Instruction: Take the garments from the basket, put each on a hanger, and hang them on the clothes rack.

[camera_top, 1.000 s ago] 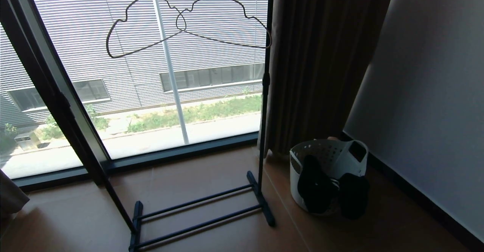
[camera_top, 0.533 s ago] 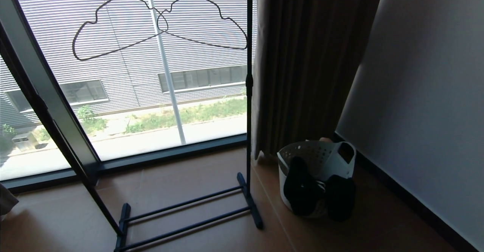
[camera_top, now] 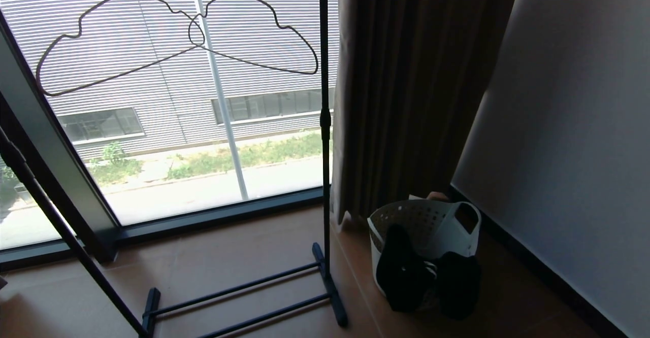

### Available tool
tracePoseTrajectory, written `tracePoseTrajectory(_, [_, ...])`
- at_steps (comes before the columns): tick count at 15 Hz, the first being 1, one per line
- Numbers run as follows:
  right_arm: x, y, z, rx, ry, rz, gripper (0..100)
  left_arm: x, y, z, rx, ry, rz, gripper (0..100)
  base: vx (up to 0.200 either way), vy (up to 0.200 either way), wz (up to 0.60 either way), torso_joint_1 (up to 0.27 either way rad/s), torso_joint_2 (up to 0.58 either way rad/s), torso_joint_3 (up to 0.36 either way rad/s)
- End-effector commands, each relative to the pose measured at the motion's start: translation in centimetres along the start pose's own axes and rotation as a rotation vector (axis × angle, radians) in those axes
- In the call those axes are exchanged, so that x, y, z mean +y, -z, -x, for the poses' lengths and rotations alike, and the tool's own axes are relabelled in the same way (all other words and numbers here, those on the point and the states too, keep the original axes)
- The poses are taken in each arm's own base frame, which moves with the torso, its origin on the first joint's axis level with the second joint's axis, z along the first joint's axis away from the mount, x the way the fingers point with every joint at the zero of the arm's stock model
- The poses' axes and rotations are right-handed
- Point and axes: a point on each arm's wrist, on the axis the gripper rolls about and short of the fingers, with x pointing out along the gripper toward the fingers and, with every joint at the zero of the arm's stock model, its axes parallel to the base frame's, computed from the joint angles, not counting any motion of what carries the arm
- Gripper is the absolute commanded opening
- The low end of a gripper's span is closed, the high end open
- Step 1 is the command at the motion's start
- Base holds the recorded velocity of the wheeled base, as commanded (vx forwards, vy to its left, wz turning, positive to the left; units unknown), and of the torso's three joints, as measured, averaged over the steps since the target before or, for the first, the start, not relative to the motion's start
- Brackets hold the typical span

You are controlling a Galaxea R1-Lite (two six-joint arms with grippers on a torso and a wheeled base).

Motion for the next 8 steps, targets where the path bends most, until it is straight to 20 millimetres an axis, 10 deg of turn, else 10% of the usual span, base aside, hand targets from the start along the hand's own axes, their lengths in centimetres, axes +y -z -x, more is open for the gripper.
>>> tracePoseTrajectory(1, [0.0,0.0,-0.01,0.001,-0.001,0.0,100,0.0,-0.01,-0.01,0.001,0.0,0.0,100,0.2,0.0,0.0,0.007,0.0,-0.002])
tracePoseTrajectory(5, [0.0,0.0,-0.01,0.001,-0.001,0.0,100,0.0,-0.01,-0.01,0.001,0.001,-0.001,100,0.2,0.0,0.0,0.006,0.0,0.0])
tracePoseTrajectory(8, [0.0,0.0,-0.01,0.001,-0.001,0.0,100,0.0,-0.01,-0.01,0.001,-0.002,-0.004,100,0.0,0.0,0.0,0.0,0.0,0.0])
